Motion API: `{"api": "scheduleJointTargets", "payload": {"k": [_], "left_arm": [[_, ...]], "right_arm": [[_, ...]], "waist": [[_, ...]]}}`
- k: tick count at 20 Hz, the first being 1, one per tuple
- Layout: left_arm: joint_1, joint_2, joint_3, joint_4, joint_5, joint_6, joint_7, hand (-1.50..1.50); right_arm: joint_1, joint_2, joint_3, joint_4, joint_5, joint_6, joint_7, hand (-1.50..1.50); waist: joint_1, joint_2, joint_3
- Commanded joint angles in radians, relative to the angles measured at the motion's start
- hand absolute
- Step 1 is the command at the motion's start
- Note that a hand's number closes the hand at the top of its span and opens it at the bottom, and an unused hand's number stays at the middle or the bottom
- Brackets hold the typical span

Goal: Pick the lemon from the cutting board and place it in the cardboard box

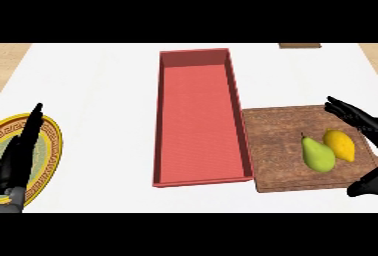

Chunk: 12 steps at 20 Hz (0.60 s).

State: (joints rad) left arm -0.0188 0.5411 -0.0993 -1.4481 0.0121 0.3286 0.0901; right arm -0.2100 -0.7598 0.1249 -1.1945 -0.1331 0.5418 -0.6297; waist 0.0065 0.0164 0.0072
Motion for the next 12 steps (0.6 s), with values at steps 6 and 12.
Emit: {"api": "scheduleJointTargets", "payload": {"k": [6,12], "left_arm": [[-0.073,-0.011,-0.021,0.039,-0.023,-0.019,0.016,0.0],[-0.107,0.003,0.012,0.101,-0.006,-0.051,-0.019,0.0]], "right_arm": [[-0.108,-0.201,0.008,0.208,0.173,0.051,-0.379,-1.5],[-0.146,-0.307,0.193,0.199,0.428,-0.081,-0.455,-1.5]], "waist": [[0.042,0.008,0.002],[0.053,0.005,-0.003]]}}
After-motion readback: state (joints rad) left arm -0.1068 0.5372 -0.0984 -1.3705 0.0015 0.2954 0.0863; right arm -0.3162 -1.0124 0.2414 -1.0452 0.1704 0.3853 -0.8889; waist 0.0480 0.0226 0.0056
